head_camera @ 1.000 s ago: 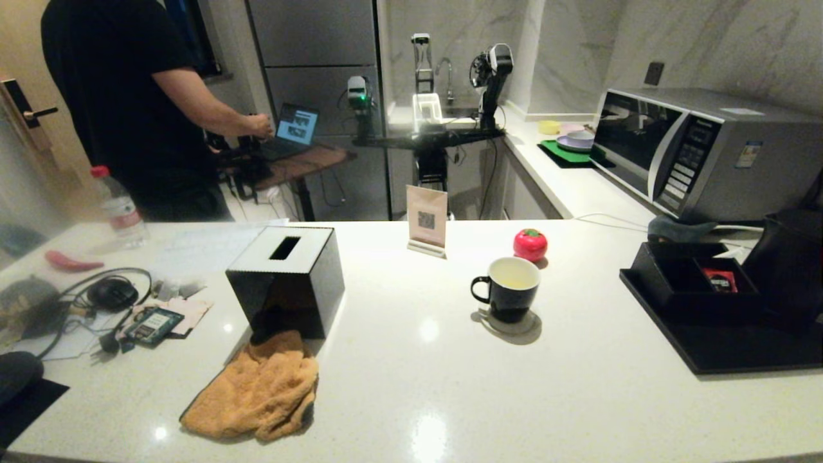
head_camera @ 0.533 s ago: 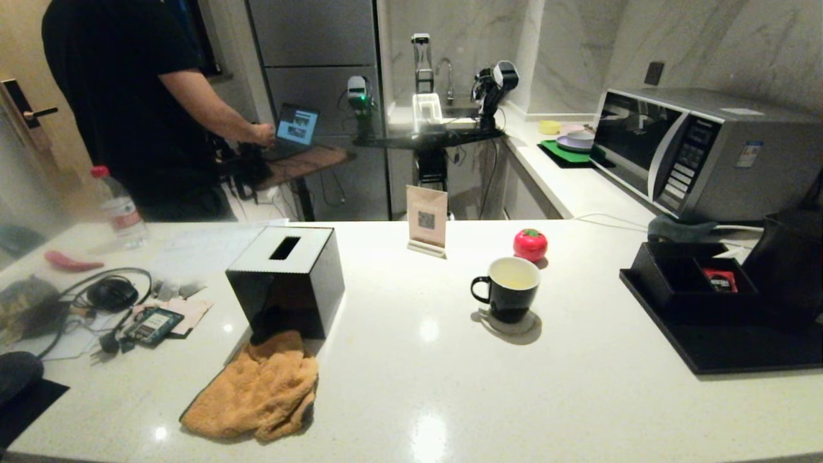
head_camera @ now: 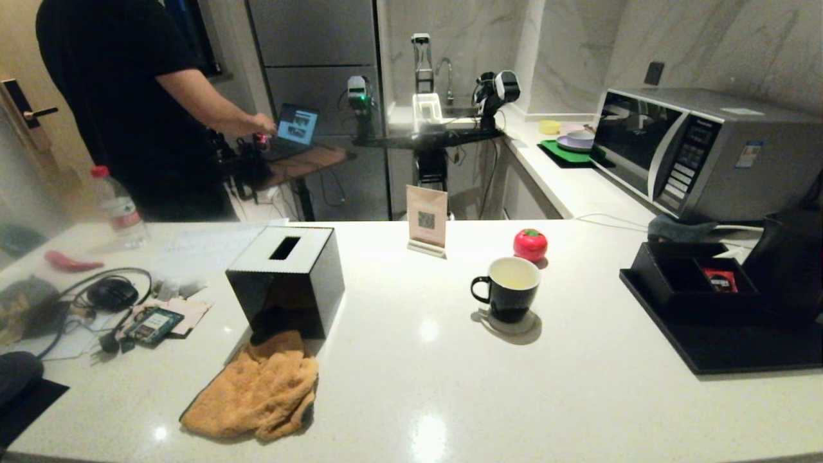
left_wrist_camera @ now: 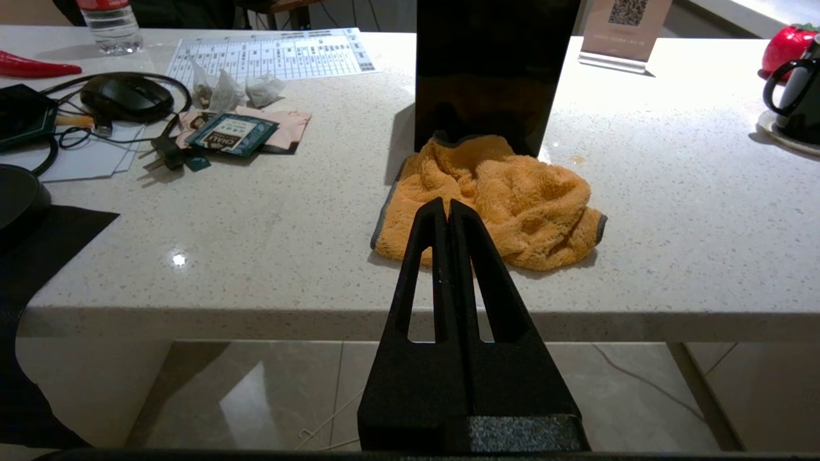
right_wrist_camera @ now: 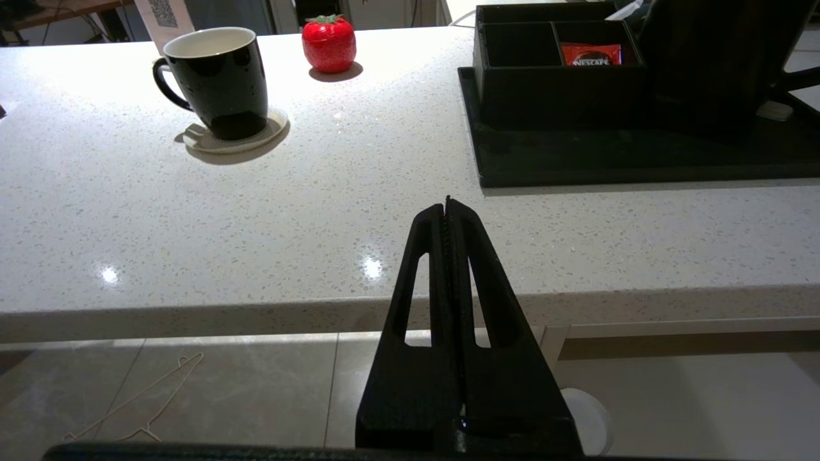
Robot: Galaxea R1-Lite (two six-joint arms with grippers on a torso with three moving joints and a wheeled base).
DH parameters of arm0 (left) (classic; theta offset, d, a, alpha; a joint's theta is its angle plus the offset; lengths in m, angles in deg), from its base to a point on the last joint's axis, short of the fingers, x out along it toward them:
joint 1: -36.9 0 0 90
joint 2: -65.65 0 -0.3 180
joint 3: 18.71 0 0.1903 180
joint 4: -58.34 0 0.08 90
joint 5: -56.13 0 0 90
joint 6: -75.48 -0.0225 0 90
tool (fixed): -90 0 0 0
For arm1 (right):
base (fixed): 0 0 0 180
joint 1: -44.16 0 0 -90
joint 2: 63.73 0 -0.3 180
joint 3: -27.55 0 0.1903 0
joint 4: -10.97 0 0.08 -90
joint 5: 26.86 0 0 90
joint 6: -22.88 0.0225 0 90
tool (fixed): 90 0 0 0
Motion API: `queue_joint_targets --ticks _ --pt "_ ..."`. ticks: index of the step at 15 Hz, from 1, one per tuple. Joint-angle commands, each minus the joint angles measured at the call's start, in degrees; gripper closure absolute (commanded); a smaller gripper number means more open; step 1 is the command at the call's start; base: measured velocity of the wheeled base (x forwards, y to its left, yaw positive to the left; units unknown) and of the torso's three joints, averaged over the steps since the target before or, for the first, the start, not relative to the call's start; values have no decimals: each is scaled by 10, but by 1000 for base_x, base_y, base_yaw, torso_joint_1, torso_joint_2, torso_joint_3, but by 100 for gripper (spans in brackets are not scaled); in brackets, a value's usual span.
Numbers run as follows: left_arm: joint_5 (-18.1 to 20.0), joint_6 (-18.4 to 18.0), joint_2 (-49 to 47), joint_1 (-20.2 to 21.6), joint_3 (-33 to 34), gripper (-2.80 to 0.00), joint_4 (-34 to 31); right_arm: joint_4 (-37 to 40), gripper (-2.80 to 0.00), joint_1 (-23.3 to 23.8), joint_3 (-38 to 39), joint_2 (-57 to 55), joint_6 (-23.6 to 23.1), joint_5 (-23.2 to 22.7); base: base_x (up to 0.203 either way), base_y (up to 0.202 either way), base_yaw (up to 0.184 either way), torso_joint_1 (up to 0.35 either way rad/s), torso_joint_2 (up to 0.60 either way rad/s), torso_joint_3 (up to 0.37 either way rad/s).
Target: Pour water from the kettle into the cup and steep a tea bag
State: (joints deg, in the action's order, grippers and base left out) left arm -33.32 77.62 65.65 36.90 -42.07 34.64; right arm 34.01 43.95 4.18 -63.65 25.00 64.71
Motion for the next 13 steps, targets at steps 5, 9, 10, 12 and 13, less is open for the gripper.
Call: queue_joint_targets --ticks 5,9,10,12,13 --pt "0 1 -1 0 0 0 0 -1 0 -1 0 -1 3 1 0 0 0 0 0 0" --pt "0 1 -1 0 0 0 0 -1 0 0 0 -1 3 1 0 0 0 0 0 0" --pt "0 1 -1 0 0 0 0 -1 0 0 0 -1 3 1 0 0 0 0 0 0" --pt "0 1 -1 0 0 0 0 -1 0 0 0 -1 3 1 0 0 0 0 0 0" --pt "0 1 -1 0 0 0 0 0 0 -1 0 -1 3 1 0 0 0 0 0 0"
